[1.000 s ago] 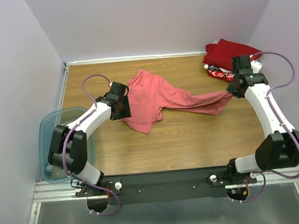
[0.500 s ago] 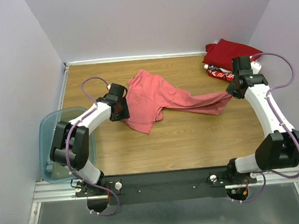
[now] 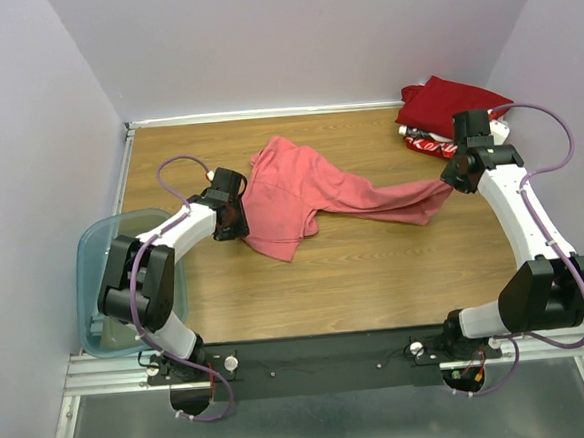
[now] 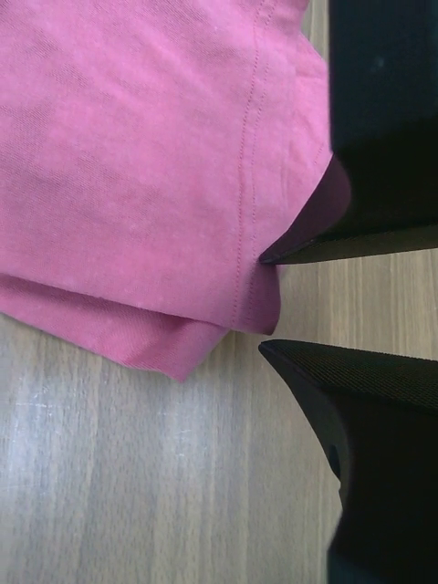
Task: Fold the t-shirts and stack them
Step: Flatten the tshirt out
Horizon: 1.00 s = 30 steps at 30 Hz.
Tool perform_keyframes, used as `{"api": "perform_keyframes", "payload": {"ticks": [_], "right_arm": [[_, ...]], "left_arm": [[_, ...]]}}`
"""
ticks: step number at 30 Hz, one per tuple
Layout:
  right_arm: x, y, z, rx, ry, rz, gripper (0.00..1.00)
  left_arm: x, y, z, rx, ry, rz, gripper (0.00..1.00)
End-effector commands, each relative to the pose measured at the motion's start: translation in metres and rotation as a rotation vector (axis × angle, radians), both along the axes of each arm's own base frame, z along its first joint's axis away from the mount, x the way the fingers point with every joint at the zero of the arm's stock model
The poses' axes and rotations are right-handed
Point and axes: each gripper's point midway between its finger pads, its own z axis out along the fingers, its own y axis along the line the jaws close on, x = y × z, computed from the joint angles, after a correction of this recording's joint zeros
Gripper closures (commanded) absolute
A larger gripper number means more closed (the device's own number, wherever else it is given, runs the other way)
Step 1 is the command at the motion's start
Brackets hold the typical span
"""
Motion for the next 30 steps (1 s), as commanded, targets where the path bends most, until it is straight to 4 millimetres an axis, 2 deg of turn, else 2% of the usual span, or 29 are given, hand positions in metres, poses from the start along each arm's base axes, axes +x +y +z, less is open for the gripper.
{"api": "perform_keyframes", "payload": {"ticks": [1, 4, 5, 8, 10, 12, 14, 17, 22, 23, 26, 27, 29, 30], "right_arm": [[0.005, 0.0, 0.002, 0.011, -0.017, 0.002, 1.0], [0.005, 0.001, 0.002, 0.013, -0.018, 0.005, 0.99], [0.004, 0.0, 0.001, 0.012, -0.016, 0.002, 0.99], [0.004, 0.0, 0.002, 0.011, -0.017, 0.005, 0.99], [0.003, -0.006, 0.001, 0.014, -0.015, -0.013, 1.0], [0.002, -0.006, 0.001, 0.014, -0.014, -0.013, 1.0], [0.002, -0.006, 0.001, 0.014, -0.015, -0.011, 0.99], [0.004, -0.007, 0.004, 0.012, -0.023, -0.01, 1.0], [0.007, -0.011, 0.018, -0.003, -0.055, -0.006, 0.99], [0.007, -0.012, 0.021, -0.007, -0.06, -0.002, 1.0], [0.008, -0.012, 0.029, -0.01, -0.077, 0.002, 1.0], [0.008, -0.013, 0.033, -0.01, -0.087, 0.001, 0.99], [0.01, -0.013, 0.038, -0.012, -0.096, 0.009, 1.0], [0.012, -0.013, 0.043, -0.014, -0.108, 0.014, 1.0]], "left_arm": [[0.012, -0.002, 0.001, -0.01, -0.031, 0.016, 0.6], [0.01, -0.001, -0.001, -0.003, -0.021, 0.013, 0.66], [0.009, -0.001, -0.002, -0.002, -0.017, 0.012, 0.73], [0.006, 0.0, -0.002, -0.001, -0.009, 0.012, 0.82], [0.007, 0.0, 0.003, -0.004, -0.021, 0.016, 0.96], [0.007, 0.0, 0.009, -0.006, -0.035, 0.017, 1.0], [0.006, 0.001, 0.011, -0.005, -0.029, 0.015, 1.0], [0.008, 0.0, 0.026, -0.011, -0.046, 0.013, 1.0], [0.018, -0.001, 0.063, -0.026, -0.103, 0.012, 1.0], [0.023, -0.003, 0.075, -0.034, -0.129, 0.011, 1.0], [0.028, 0.001, 0.092, -0.04, -0.153, 0.022, 1.0], [0.033, 0.0, 0.104, -0.05, -0.182, 0.025, 1.0], [0.036, 0.002, 0.116, -0.059, -0.2, 0.032, 1.0], [0.043, 0.004, 0.131, -0.069, -0.235, 0.043, 1.0]]}}
